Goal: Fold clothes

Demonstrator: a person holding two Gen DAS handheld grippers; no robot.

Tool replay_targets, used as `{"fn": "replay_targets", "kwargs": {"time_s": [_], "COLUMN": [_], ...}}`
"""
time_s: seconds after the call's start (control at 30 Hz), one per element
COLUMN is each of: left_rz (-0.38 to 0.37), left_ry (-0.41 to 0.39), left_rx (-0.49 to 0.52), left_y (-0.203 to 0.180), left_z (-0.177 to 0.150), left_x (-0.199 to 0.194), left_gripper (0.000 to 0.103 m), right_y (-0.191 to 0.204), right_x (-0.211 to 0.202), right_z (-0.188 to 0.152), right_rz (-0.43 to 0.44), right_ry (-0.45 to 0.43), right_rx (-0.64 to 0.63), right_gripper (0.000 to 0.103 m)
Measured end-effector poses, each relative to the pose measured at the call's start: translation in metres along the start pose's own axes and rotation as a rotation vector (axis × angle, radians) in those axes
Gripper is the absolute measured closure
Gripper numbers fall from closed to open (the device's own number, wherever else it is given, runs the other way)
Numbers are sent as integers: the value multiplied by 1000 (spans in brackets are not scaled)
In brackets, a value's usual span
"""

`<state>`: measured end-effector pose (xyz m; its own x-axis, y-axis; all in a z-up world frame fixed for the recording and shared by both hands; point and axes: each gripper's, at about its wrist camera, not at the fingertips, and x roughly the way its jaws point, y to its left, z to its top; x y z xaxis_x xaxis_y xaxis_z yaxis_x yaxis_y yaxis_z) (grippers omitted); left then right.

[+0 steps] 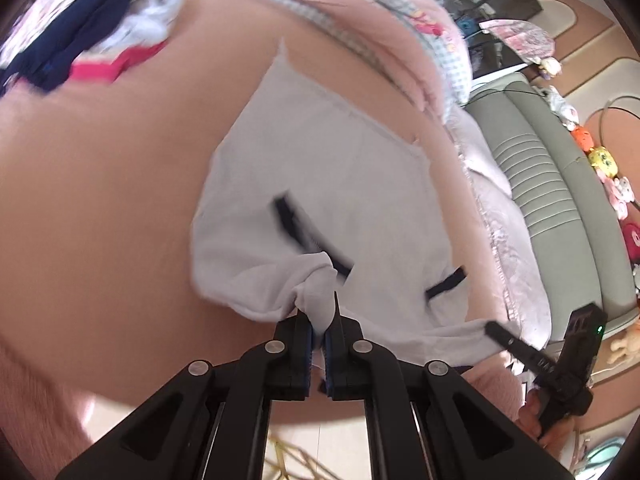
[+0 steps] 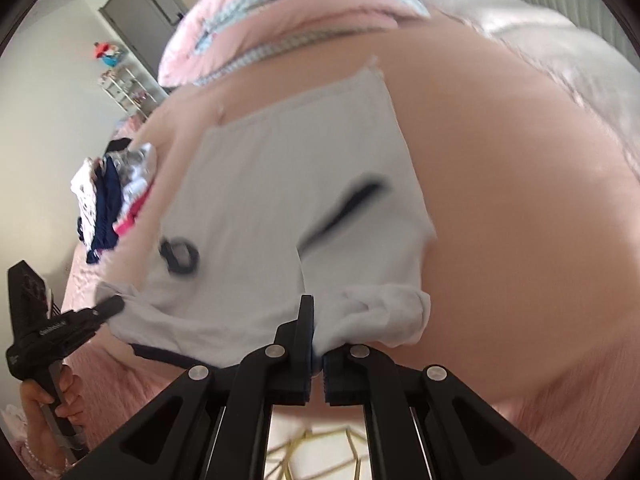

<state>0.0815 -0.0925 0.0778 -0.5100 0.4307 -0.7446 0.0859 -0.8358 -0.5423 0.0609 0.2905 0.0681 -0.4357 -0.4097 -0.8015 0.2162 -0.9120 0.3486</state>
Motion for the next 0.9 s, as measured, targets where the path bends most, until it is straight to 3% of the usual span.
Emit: {"fn": "replay_targets", "kwargs": {"time_s": [0.13,0.3,0.5,0.67,0.77,0.87,0.9], "left_rz": [23,9,33,8,9,-62,-85], "left_ry": [-41,-37,-20,1,76,-2,-28], "left_rx": [38,25,6,-37,-92,-67,-56], "left_y": [-14,-15,-4,8,21,17,15], "left_z": [45,90,120,145,155,156,156], "left_x": [22,64,102,134,150,128,119], "left_gripper": [100,100,100,98,94,85,73], "right_y": [2,-6,-38,-57,-72,-83,-85], "right_x": [12,63,103,133,150,144,136], "right_z": [51,93,116,138,151,157,157], "right_rz": [-20,-29,-3,-4,40,135,153], "right_ry": [-46,-21,33,44,83,79,60], "right_rx": [-40,5,105,145,213,284,290], "right_gripper": [102,102,102,102,99,98,96]}}
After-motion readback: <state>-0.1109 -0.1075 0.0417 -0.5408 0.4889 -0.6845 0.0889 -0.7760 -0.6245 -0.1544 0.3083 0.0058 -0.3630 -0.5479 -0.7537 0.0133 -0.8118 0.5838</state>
